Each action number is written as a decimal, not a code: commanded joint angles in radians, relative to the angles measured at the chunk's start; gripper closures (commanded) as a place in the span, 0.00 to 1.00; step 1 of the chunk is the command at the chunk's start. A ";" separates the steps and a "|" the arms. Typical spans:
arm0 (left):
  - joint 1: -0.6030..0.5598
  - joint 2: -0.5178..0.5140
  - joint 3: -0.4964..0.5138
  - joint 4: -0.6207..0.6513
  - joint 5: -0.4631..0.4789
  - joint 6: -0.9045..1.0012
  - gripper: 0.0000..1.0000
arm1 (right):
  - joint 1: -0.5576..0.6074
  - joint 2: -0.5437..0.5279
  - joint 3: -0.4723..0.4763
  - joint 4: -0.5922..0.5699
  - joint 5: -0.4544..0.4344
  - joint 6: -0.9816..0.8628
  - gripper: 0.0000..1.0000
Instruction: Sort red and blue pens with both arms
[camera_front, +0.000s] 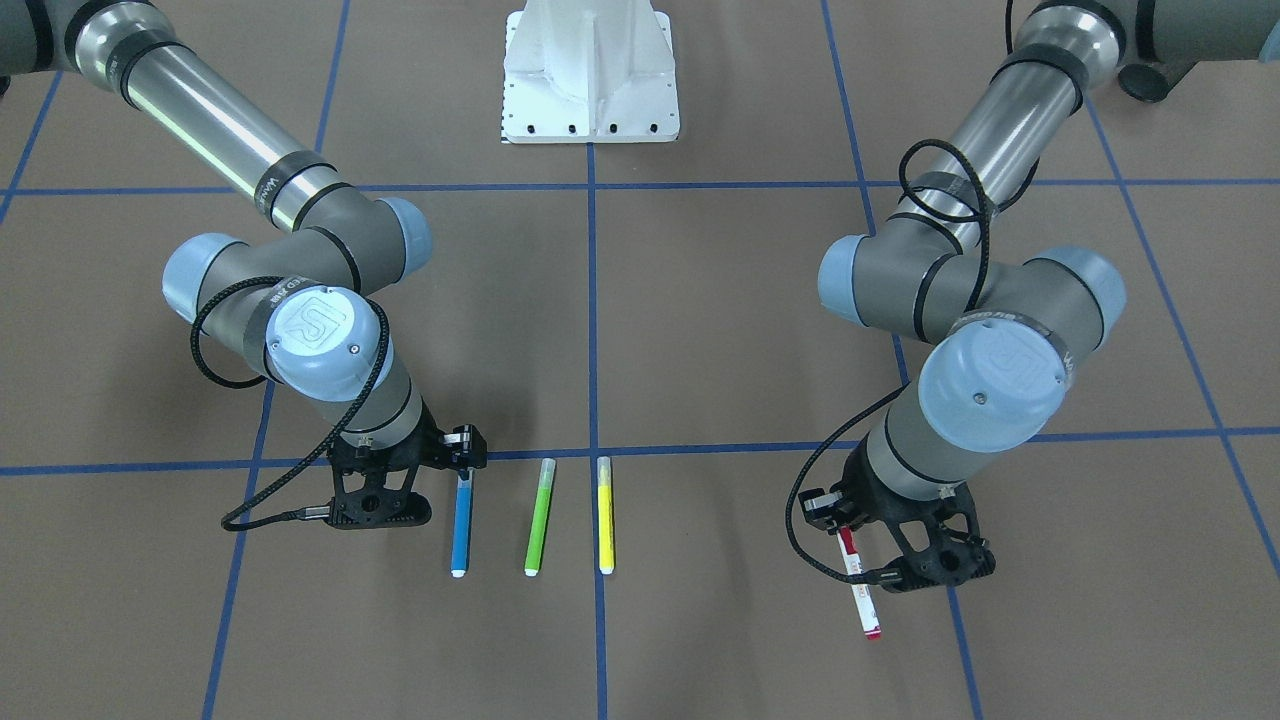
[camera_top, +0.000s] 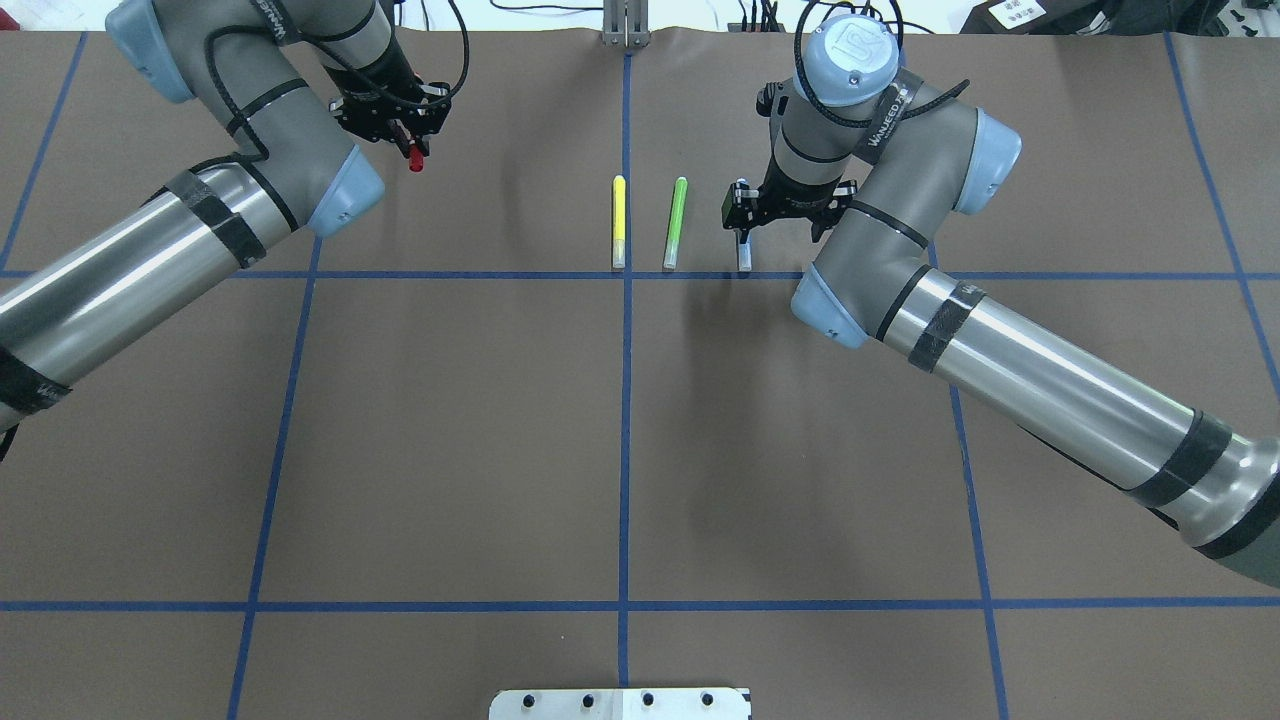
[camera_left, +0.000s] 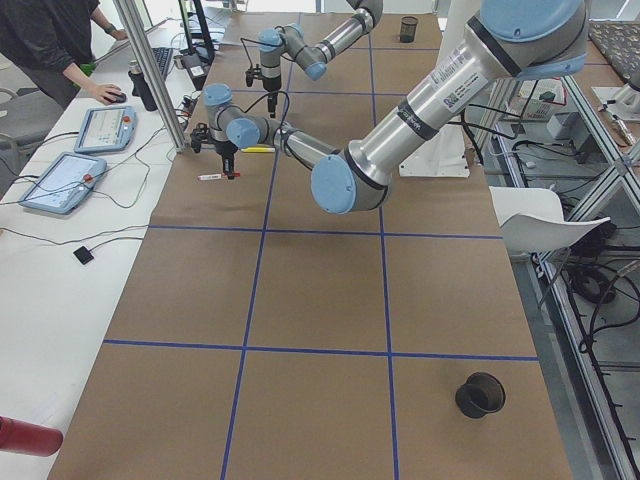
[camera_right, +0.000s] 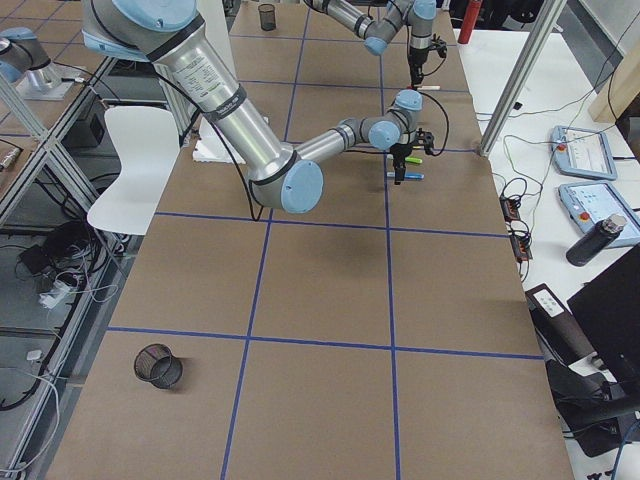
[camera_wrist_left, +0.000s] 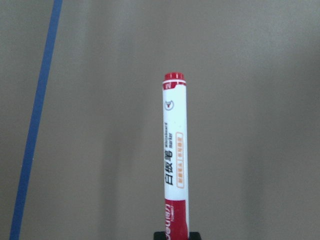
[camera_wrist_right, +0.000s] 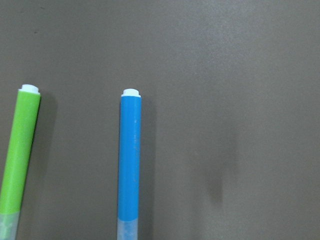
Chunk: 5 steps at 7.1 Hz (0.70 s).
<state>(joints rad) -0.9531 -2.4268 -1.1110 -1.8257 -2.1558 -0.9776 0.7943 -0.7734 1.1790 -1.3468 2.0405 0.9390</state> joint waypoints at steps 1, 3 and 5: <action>-0.004 0.047 -0.065 0.011 -0.021 0.008 1.00 | -0.007 0.022 -0.031 0.002 -0.017 -0.023 0.05; -0.004 0.049 -0.069 0.013 -0.022 0.010 1.00 | -0.012 0.034 -0.061 0.031 -0.017 -0.038 0.05; -0.004 0.049 -0.072 0.011 -0.029 0.011 1.00 | -0.020 0.051 -0.081 0.031 -0.014 -0.039 0.10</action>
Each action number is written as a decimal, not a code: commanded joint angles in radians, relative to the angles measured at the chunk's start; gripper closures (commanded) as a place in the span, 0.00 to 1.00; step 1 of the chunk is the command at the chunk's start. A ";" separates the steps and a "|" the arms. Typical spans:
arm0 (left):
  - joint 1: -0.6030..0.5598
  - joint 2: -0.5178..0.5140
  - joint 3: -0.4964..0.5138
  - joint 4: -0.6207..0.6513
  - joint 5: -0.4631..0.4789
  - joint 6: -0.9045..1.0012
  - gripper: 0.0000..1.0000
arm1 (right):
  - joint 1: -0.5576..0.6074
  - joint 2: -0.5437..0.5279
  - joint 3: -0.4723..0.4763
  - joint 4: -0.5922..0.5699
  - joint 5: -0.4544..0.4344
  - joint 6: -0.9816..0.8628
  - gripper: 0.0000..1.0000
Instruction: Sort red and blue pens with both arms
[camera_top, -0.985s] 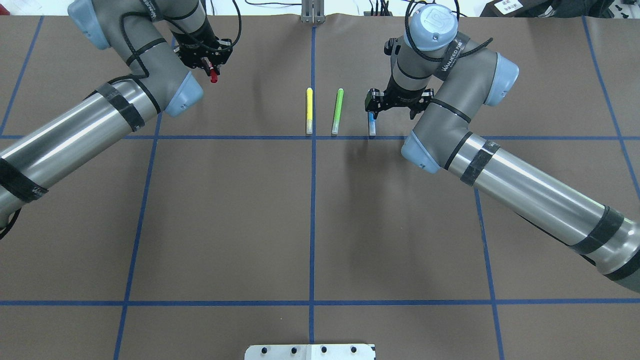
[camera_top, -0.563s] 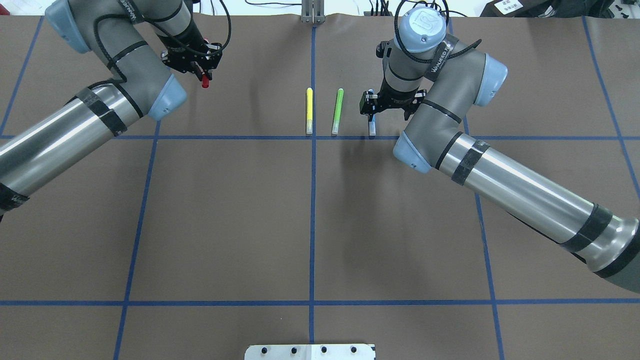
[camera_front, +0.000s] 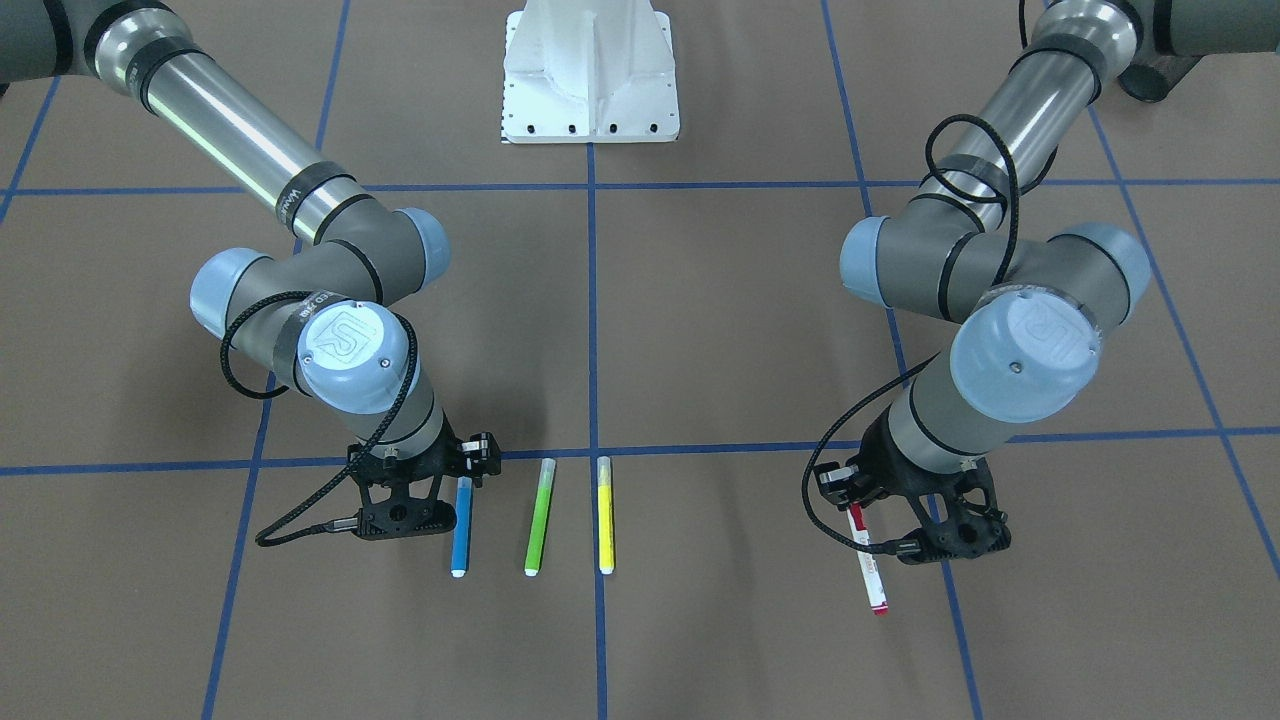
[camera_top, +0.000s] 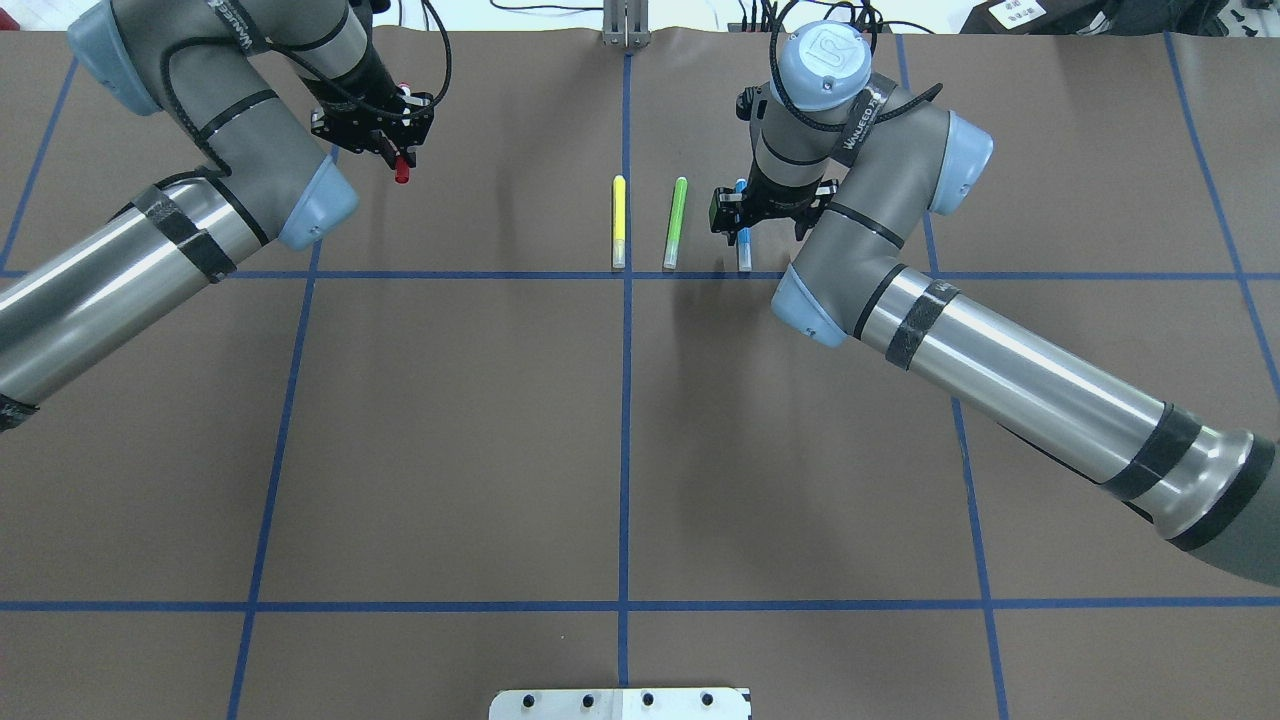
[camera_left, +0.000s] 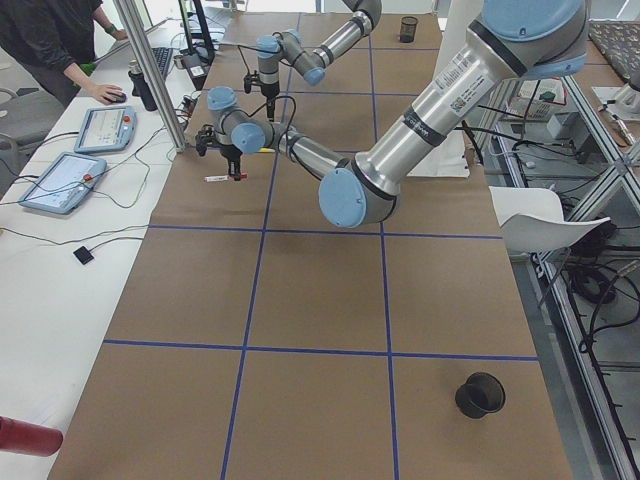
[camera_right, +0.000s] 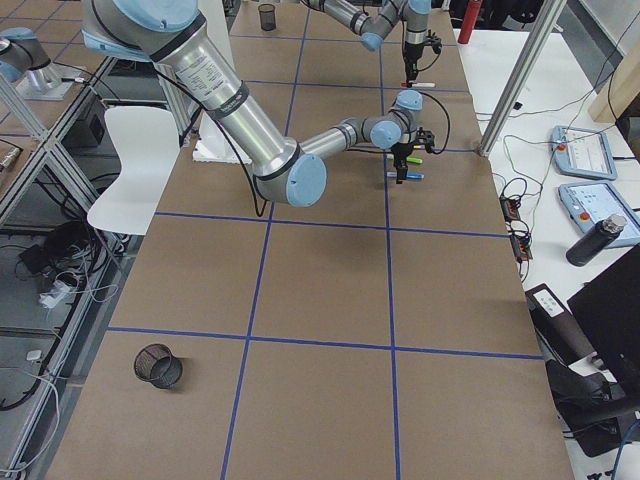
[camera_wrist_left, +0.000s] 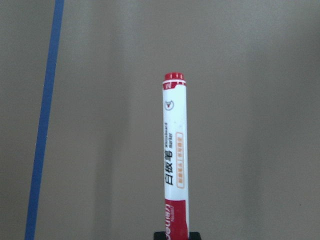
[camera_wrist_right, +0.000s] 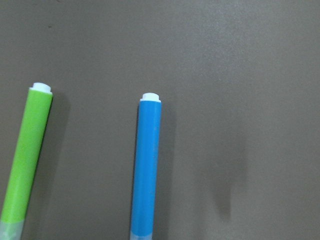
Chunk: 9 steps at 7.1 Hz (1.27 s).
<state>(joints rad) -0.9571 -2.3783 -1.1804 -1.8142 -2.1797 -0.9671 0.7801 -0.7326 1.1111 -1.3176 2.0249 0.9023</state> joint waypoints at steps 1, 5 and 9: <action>0.000 0.002 -0.002 0.001 -0.005 0.001 1.00 | -0.012 0.010 -0.013 0.001 0.000 -0.002 0.10; 0.000 0.002 -0.002 0.000 -0.003 0.001 1.00 | -0.025 0.016 -0.025 0.001 0.000 -0.003 0.16; 0.000 0.002 0.001 0.000 -0.003 0.001 1.00 | -0.025 0.016 -0.034 0.001 0.000 -0.002 0.45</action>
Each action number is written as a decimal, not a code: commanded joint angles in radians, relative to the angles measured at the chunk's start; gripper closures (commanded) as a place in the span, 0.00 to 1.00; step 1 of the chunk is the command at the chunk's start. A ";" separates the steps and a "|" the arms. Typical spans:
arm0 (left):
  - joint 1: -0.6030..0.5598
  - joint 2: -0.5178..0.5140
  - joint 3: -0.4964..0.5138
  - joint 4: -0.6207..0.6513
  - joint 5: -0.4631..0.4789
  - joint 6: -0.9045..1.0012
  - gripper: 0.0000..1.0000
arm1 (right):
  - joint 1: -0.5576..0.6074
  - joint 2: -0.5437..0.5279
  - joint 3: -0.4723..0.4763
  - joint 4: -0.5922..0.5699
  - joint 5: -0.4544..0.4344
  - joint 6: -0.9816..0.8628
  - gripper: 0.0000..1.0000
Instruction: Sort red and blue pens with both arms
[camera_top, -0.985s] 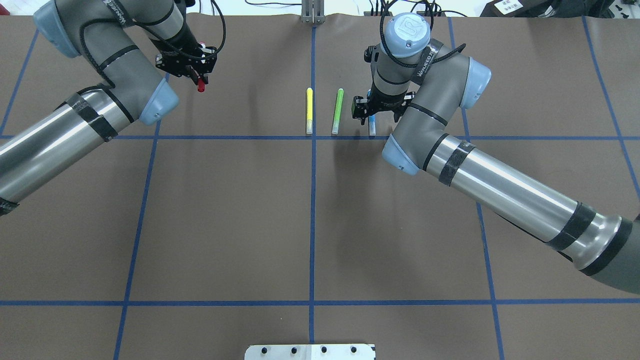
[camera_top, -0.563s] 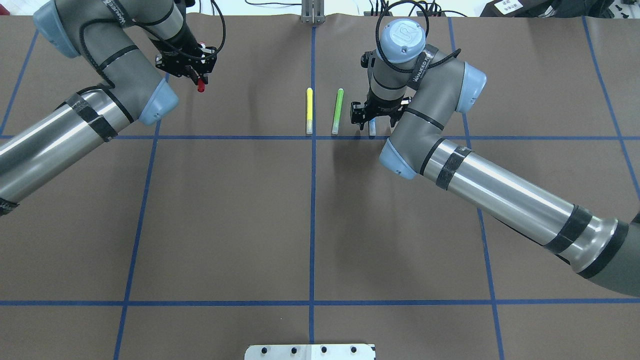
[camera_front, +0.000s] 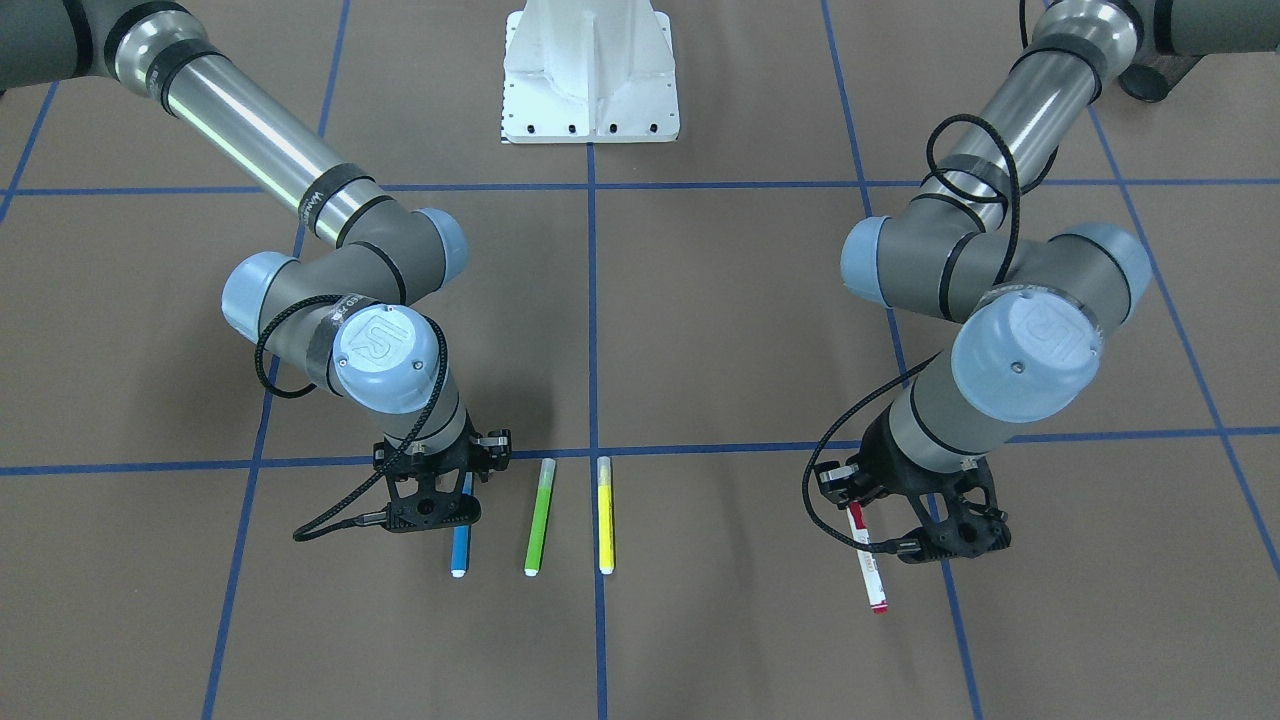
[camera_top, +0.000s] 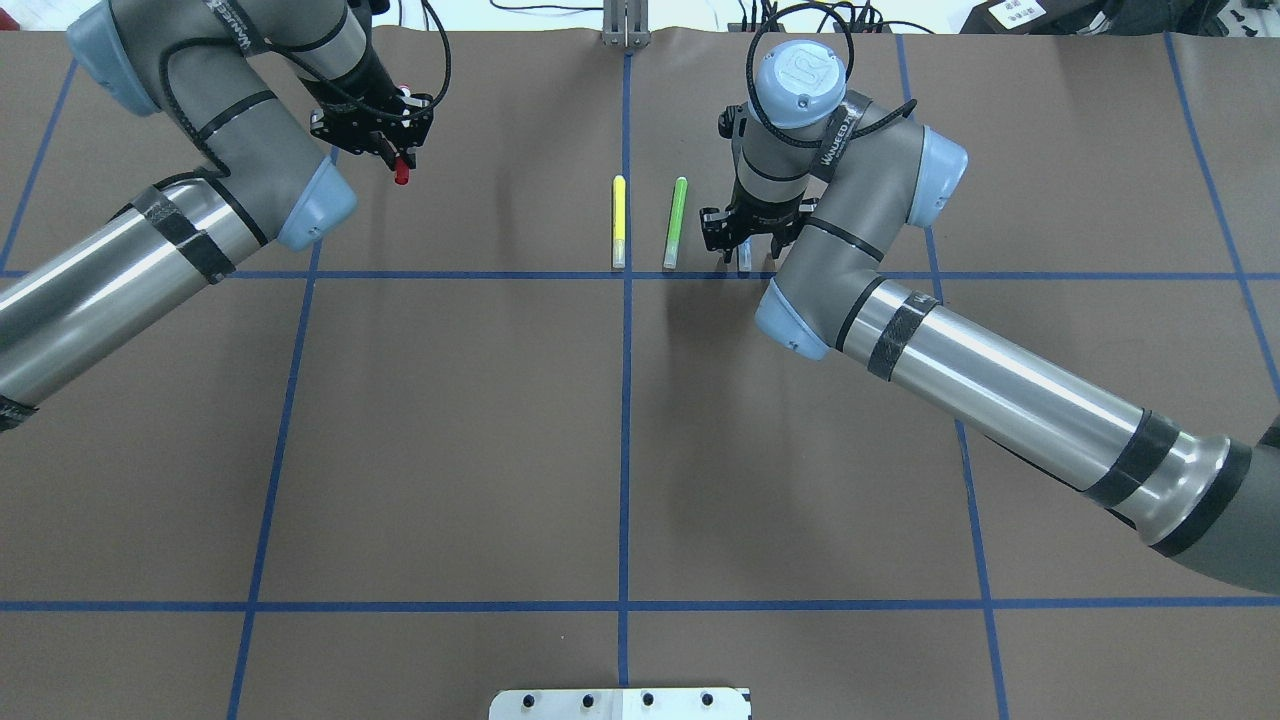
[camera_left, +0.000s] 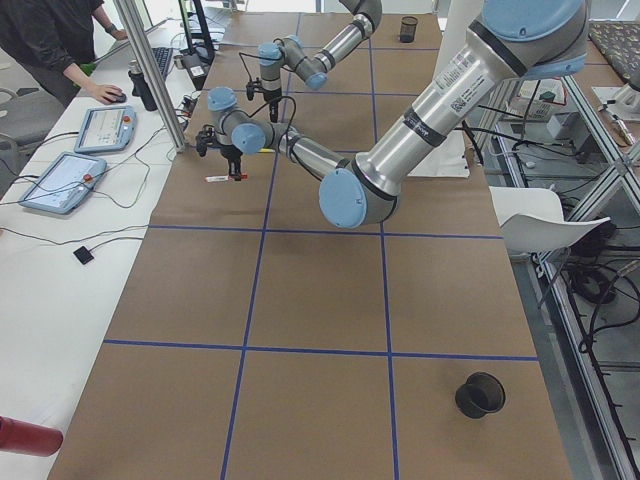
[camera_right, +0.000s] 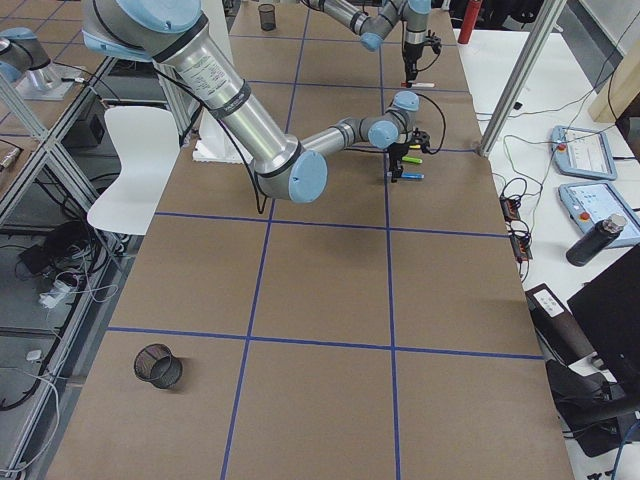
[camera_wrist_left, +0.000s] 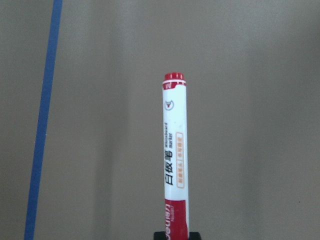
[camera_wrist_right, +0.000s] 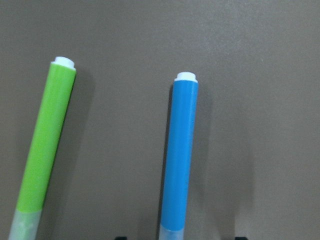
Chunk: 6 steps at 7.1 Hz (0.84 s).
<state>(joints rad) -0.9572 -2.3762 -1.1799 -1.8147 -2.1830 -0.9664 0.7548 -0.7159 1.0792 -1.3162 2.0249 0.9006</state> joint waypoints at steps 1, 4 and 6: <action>0.000 0.000 -0.001 0.000 0.000 0.000 1.00 | 0.000 0.000 -0.002 0.000 0.000 0.000 0.45; 0.000 0.000 0.000 0.000 0.000 0.000 1.00 | 0.000 0.001 -0.002 0.002 0.000 0.001 1.00; 0.000 0.000 -0.001 0.002 0.000 0.000 1.00 | 0.004 0.018 -0.001 0.002 0.006 0.007 1.00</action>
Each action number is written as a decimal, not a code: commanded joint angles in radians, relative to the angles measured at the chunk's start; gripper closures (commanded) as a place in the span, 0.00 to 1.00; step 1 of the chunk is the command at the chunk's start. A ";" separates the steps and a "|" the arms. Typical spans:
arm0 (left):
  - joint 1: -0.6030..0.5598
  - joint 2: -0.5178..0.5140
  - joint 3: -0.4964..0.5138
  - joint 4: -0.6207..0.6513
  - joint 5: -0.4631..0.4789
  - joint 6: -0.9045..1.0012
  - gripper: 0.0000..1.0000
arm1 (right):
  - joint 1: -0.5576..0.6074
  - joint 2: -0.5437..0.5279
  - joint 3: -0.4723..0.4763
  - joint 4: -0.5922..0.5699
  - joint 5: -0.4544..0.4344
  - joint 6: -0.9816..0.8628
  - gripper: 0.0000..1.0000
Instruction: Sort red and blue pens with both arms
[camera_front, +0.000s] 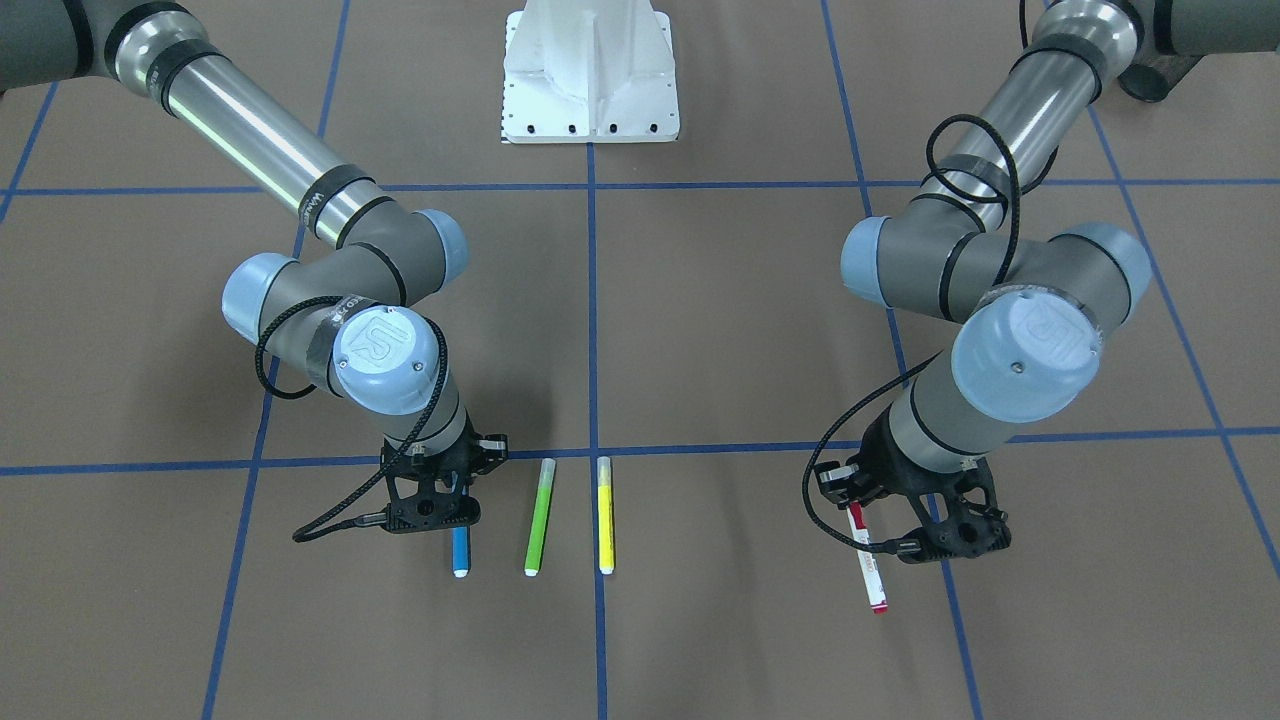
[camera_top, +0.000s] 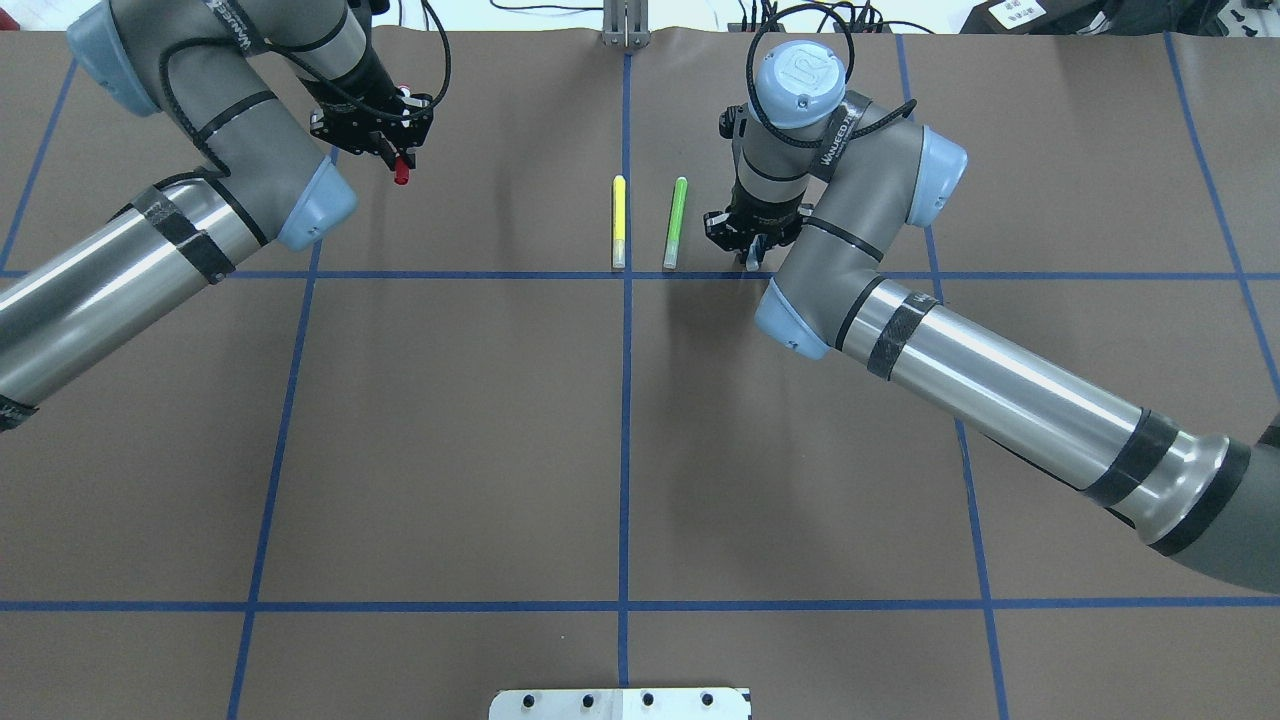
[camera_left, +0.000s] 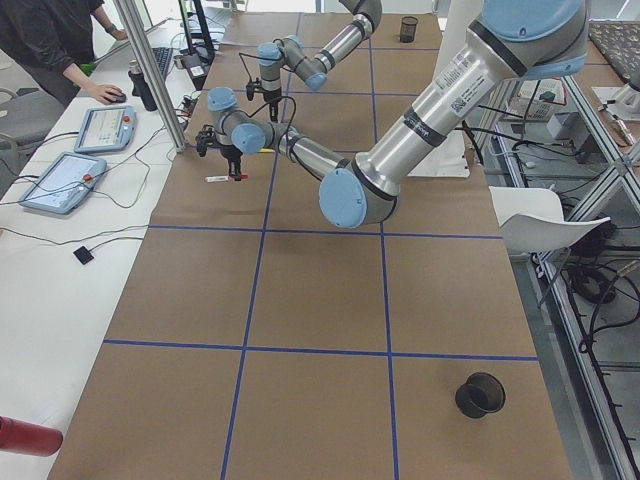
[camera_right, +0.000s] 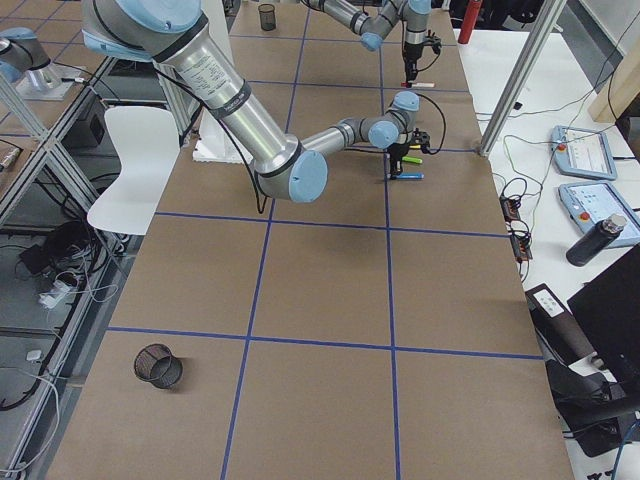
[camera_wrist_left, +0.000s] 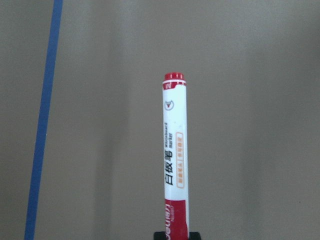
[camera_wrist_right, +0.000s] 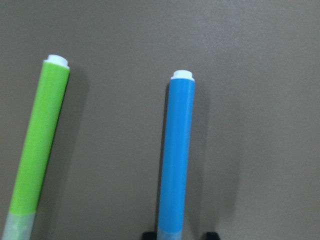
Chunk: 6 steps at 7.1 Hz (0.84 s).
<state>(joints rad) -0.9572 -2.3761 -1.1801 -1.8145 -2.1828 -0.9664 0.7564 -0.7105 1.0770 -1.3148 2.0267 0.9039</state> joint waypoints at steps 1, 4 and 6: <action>0.000 0.000 -0.003 0.001 0.000 0.000 1.00 | 0.017 0.019 0.010 -0.001 0.006 0.000 1.00; -0.024 0.064 -0.092 0.026 -0.009 0.046 1.00 | 0.099 -0.044 0.148 -0.171 0.026 -0.113 1.00; -0.067 0.127 -0.231 0.171 -0.011 0.190 1.00 | 0.165 -0.183 0.344 -0.364 0.017 -0.323 1.00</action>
<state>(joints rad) -0.9982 -2.2872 -1.3317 -1.7161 -2.1928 -0.8511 0.8830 -0.8151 1.3098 -1.5659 2.0477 0.6978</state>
